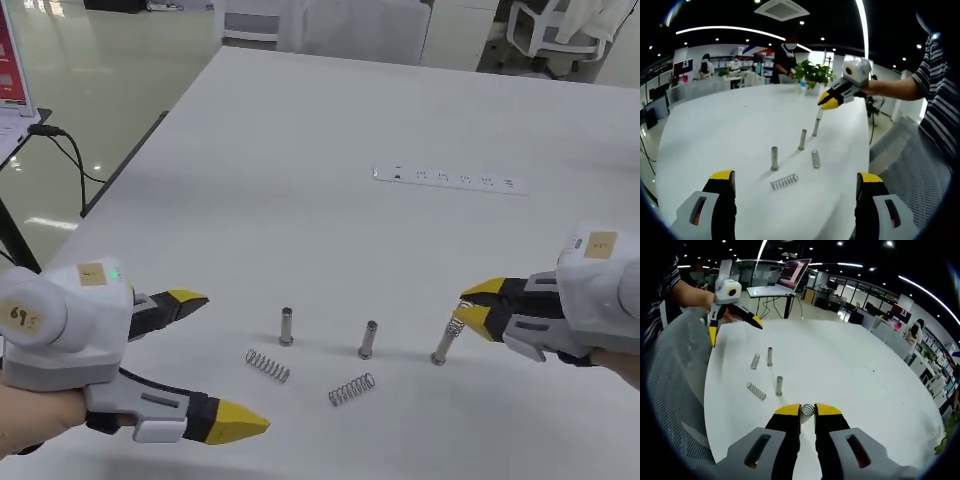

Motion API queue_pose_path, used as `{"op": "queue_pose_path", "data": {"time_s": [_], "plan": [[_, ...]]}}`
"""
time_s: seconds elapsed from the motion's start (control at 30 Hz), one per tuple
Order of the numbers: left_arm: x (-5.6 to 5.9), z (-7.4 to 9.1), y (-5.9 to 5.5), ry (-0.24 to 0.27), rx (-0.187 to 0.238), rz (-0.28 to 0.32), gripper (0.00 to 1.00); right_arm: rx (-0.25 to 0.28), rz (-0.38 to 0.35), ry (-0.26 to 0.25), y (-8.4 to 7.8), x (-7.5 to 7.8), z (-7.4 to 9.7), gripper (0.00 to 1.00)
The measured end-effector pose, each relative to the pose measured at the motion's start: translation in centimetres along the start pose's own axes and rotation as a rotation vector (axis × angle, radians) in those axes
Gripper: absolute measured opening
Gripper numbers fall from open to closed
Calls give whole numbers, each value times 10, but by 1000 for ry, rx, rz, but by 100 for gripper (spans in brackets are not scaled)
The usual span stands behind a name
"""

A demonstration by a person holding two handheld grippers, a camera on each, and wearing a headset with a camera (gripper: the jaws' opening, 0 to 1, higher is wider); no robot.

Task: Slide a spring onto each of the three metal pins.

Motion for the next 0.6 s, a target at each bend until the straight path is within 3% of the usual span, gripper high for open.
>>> {"op": "queue_pose_path", "data": {"time_s": [0.6], "plan": [[0,0,1,-2,-1,0,98,-89,21,33,-20,-9,-25,7]]}}
Point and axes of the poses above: the centre of the closed fingertips' face, and the gripper's own axes: z roughly backward along the fingers, x roughly to its right, y roughly out of its top, the point moved 6 cm from there along z, roughly backward along the fingers, and after that the axes turned 5 degrees about -x, right-handed, at the moved point
